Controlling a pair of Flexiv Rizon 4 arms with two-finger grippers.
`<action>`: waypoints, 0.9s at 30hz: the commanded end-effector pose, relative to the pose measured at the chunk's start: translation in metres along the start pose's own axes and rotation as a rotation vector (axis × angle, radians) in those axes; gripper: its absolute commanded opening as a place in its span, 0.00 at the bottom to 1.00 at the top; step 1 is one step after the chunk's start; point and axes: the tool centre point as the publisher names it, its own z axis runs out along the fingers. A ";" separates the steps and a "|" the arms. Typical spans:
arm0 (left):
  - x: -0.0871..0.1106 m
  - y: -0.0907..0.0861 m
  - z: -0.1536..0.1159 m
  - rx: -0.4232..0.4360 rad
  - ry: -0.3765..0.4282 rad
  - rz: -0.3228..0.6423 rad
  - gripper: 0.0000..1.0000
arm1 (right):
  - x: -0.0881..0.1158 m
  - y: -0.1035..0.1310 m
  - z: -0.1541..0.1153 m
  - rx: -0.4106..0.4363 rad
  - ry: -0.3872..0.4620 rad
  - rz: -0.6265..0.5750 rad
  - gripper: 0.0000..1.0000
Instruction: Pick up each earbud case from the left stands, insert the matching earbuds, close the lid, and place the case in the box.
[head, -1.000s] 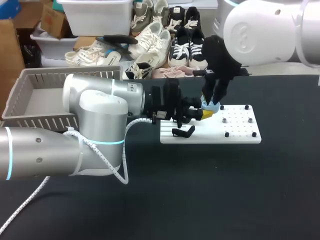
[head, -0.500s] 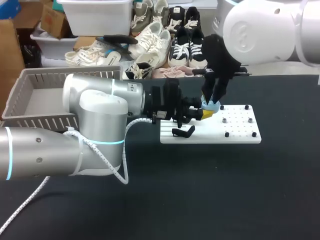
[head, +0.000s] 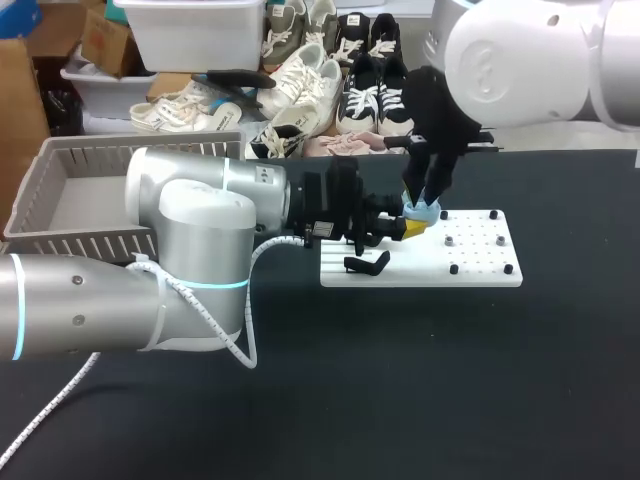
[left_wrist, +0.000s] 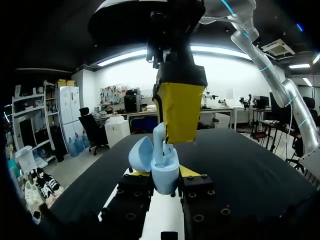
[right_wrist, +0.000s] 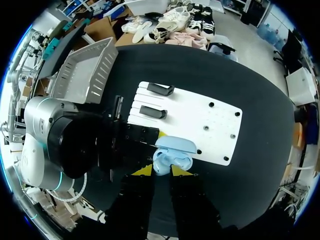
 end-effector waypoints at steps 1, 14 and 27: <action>0.001 0.000 0.000 -0.002 -0.003 0.001 0.00 | -0.001 0.001 0.000 0.001 0.004 0.001 0.00; 0.001 0.000 0.000 -0.002 -0.003 0.001 0.00 | -0.002 0.000 0.000 0.000 0.004 -0.002 0.00; 0.001 0.000 0.000 -0.002 -0.003 0.001 0.00 | 0.000 -0.001 0.002 -0.003 0.009 0.001 0.00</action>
